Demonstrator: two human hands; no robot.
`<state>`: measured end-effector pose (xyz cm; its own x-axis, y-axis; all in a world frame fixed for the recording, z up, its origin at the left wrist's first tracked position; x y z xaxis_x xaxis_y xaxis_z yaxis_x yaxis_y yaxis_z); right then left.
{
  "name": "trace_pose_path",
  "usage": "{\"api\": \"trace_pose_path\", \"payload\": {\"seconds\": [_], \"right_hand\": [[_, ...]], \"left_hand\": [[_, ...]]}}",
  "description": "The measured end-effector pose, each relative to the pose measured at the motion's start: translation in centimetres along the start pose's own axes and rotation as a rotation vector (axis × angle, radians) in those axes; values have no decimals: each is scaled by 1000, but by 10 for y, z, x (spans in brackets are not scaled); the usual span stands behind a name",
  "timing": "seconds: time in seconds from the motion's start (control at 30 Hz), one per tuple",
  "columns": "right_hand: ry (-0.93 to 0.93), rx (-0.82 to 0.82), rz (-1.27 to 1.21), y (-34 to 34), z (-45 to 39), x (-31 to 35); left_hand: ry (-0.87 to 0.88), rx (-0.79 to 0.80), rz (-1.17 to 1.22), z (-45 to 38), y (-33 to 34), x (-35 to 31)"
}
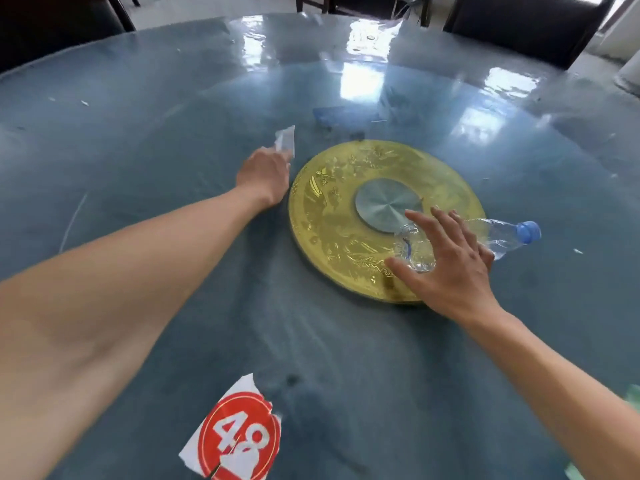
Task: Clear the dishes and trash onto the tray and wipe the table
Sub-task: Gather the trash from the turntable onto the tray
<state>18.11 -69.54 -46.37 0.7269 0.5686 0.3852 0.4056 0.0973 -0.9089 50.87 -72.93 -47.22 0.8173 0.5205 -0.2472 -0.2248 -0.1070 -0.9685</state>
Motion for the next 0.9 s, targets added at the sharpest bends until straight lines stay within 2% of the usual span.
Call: {"api": "trace_pose_path", "payload": {"seconds": [0.07,0.13,0.27,0.5,0.63,0.77,0.9], "right_hand": [[0,-50,-1,5,-2,-1],[5,-73,4,7,-2,0],[-5,-28,52,3,5,11],[9,75,70,-24,71,26],[7,54,23,-61,121,42],[-14,31,-7,-101,176,60],[-33,-2,-32,-143,238,81]], "left_hand": [[-1,-122,-42,0,1,2],[18,-153,-64,8,2,2],[42,-101,87,51,-4,1],[253,3,229,175,-47,-7],[197,81,278,248,-77,-7],[246,161,308,329,-103,-24],[200,197,319,403,-119,-42]]}}
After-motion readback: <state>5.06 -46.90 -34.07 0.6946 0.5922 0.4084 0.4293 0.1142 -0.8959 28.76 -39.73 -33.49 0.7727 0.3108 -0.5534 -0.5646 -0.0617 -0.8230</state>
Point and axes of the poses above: each hand's wrist, its own z-axis away from the middle knuckle, its own y-axis out of the palm, x = y × z, the point moved 4 cm from there along -z, towards the middle knuckle, and after that the axes turned 13 degrees about -y, right-handed, at the moved point
